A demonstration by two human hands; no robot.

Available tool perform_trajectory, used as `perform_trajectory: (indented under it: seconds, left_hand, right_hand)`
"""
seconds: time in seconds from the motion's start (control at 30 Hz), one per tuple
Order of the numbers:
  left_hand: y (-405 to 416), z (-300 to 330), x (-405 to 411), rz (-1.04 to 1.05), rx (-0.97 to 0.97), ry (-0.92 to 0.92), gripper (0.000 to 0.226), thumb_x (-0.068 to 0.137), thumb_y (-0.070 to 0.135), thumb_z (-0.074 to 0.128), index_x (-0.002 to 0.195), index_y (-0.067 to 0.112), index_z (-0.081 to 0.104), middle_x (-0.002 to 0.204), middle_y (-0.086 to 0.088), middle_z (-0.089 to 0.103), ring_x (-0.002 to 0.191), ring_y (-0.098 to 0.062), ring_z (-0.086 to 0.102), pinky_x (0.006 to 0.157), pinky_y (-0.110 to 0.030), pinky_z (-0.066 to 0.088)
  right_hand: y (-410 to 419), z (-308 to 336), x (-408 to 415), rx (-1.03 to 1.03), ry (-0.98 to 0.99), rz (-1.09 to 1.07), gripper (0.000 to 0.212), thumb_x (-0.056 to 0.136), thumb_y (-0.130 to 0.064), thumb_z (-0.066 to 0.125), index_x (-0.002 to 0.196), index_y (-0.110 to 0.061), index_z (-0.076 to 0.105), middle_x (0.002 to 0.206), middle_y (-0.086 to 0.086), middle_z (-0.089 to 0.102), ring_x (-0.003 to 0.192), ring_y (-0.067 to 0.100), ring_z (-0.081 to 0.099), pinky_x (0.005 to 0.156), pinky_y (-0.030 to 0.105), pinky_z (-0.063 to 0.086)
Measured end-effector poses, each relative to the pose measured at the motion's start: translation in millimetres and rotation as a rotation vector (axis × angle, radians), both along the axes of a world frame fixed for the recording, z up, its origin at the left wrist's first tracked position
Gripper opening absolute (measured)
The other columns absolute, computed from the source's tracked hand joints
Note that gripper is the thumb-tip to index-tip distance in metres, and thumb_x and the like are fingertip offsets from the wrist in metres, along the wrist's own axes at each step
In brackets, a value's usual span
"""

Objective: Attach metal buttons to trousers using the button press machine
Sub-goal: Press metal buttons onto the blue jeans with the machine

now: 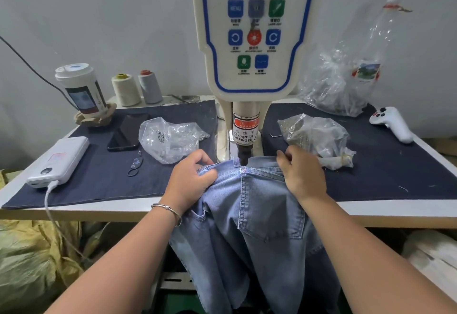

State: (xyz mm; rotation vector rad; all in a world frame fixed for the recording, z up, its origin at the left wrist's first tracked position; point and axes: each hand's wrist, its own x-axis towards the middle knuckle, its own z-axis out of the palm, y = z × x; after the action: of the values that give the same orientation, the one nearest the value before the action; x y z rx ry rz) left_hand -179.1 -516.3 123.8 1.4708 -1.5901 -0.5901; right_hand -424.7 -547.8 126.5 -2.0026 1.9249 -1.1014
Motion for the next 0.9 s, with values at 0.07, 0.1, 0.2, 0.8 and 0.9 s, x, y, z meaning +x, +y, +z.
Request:
perform_trajectory:
  seconds: [0.07,0.1,0.2,0.8,0.9]
  left_hand:
    - [-0.1,0.1,0.2,0.010,-0.008,-0.004,0.010,0.067,0.027,0.059,0.073,0.021,0.054,0.047,0.014,0.050,0.048,-0.005,0.039,0.051,-0.015,0.035]
    - [-0.3,-0.1,0.3,0.014,-0.011,-0.002,0.010,0.066,0.027,0.060,0.072,0.020,0.054,0.047,0.015,0.050,0.049,-0.004,0.040,0.052,-0.015,0.035]
    - [0.4,1.3,-0.7,0.018,-0.013,0.017,0.011,0.066,0.024,0.060,0.072,0.018,0.053,0.045,0.013,0.046,0.047,-0.005,0.037,0.050,-0.015,0.035]
    - [3.4,0.0,0.5,0.010,-0.015,-0.002,0.017,0.078,0.006,0.066,0.072,0.013,0.052,0.043,0.010,0.041,0.045,-0.007,0.033,0.047,-0.016,0.032]
    - [4.8,0.5,-1.0,0.010,-0.021,0.003,0.016,0.078,0.005,0.066,0.073,0.012,0.051,0.043,0.010,0.040,0.045,-0.007,0.032,0.048,-0.016,0.033]
  right_hand:
    - [-0.1,-0.3,0.2,0.006,0.005,-0.001,0.035,0.097,-0.033,0.051,0.070,-0.010,0.046,0.061,0.002,0.048,0.066,0.033,0.052,0.057,0.034,0.035]
    - [-0.3,-0.1,0.2,0.008,0.008,-0.005,0.035,0.097,-0.032,0.051,0.071,-0.010,0.046,0.061,0.001,0.047,0.066,0.033,0.051,0.058,0.034,0.034]
    - [0.0,0.6,0.4,0.007,0.009,-0.013,0.033,0.098,-0.031,0.050,0.072,-0.010,0.045,0.060,0.000,0.046,0.065,0.032,0.050,0.058,0.034,0.032]
    - [4.5,1.6,1.0,0.006,-0.021,-0.043,0.032,0.096,-0.031,0.052,0.072,-0.010,0.047,0.062,0.001,0.050,0.065,0.031,0.051,0.057,0.033,0.033]
    - [6.2,2.9,1.9,-0.004,-0.012,-0.050,0.031,0.096,-0.031,0.053,0.073,-0.011,0.047,0.064,0.001,0.049,0.066,0.030,0.049,0.058,0.033,0.031]
